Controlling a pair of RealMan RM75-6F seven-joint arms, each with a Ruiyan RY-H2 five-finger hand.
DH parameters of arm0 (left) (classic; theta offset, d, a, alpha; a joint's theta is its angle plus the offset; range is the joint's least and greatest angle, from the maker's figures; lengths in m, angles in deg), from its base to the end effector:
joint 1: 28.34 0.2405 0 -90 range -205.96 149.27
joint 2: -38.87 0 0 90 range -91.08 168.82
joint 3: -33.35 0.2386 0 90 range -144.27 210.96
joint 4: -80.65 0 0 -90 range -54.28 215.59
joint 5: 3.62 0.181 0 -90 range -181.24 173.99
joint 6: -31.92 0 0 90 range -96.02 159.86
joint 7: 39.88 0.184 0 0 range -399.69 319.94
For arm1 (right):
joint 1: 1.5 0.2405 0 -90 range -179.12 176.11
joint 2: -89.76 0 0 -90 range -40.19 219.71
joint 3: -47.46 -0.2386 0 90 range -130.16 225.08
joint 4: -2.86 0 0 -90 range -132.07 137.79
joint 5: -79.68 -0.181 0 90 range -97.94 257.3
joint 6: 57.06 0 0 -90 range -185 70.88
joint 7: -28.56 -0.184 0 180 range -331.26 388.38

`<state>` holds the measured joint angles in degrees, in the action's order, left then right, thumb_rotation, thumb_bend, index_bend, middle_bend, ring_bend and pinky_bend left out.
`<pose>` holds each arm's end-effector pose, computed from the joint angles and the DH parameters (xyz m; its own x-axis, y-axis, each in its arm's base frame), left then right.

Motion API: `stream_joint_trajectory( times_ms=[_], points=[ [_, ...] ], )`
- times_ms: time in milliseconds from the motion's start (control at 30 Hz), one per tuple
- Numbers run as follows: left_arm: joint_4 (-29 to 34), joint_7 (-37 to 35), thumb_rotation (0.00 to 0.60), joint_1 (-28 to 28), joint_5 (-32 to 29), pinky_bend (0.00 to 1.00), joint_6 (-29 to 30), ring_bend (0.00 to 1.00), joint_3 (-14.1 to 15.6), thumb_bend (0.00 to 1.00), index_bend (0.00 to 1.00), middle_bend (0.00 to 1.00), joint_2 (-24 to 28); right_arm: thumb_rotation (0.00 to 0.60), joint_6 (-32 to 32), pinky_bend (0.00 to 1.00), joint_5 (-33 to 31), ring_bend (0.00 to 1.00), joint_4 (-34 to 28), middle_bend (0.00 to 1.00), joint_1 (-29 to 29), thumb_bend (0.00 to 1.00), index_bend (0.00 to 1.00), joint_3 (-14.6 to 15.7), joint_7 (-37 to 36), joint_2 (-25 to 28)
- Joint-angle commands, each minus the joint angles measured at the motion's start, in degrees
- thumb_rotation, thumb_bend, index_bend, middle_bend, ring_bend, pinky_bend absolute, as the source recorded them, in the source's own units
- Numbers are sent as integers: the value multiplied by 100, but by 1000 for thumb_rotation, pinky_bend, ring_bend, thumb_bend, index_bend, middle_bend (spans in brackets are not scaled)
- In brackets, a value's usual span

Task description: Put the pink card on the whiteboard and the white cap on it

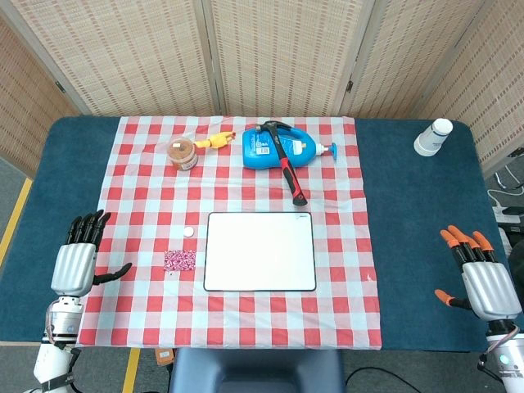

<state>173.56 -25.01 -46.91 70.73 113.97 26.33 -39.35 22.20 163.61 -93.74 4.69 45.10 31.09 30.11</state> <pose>-0.2296 0.2878 0.1153 0.3658 -0.0403 0.9298 0.9288 -0.0483 -0.3675 -0.2842 -0.2204 0.1782 0.4346 -0.1031 0.8947 -0.8996 -0.0026 0.4367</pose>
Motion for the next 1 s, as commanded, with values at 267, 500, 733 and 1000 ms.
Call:
stream_joint_trajectory(
  times_ms=[267, 500, 733, 1000],
  points=[
    [131, 37, 457, 17, -42, 0, -177, 0, -12, 156, 0, 0, 93, 600, 3, 0, 39, 0, -19, 0, -2, 40, 0, 20, 2, 5],
    [280, 116, 475, -31, -25, 0, -229, 0, -102, 156, 0, 0, 183, 600, 20, 0, 17, 0, -14, 0, -10, 41, 0, 7, 1, 3],
    [387, 220, 473, -25, 101, 0, -183, 0, -79, 156, 0, 0, 162, 600, -1, 0, 35, 0, 4, 0, 10, 40, 0, 0, -76, 19],
    [299, 298, 535, -72, 256, 550, -130, 326, -119, 209, 0, 214, 24, 600, -30, 0, 154, 0, 78, 0, 68, 41, 0, -6, -308, 66]
  ],
)
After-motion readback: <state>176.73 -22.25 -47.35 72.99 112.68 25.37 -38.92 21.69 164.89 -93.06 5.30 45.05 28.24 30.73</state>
